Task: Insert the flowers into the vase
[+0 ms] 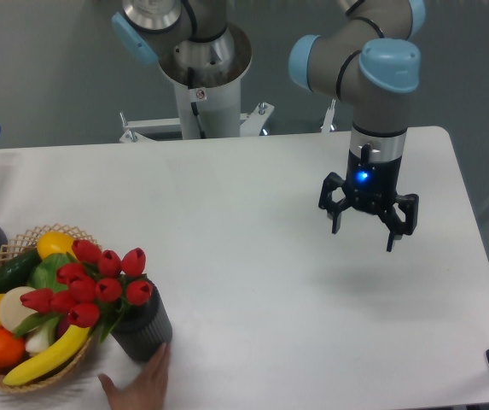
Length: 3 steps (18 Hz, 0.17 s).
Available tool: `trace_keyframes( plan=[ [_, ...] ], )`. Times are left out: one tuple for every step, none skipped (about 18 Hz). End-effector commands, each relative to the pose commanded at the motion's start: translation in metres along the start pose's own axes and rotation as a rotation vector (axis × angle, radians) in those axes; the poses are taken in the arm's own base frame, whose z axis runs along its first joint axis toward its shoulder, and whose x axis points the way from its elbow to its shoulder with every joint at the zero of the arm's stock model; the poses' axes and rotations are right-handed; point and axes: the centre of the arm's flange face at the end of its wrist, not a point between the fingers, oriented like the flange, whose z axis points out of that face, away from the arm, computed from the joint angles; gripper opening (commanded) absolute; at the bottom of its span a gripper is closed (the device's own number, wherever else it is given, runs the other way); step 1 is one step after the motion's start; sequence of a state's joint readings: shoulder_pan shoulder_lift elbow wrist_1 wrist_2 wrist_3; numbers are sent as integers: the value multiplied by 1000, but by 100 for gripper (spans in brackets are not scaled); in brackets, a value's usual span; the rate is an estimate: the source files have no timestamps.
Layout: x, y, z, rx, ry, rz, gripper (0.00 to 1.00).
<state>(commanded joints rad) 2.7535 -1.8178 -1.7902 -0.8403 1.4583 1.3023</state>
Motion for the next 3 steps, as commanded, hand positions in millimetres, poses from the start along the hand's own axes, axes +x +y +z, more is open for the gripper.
trace_keyframes(
  plan=[
    [1, 5, 3, -58, 16, -1, 100],
    [0, 6, 3, -99, 13, 2, 100],
    [-1, 6, 3, -111, 11, -1, 100]
  ],
)
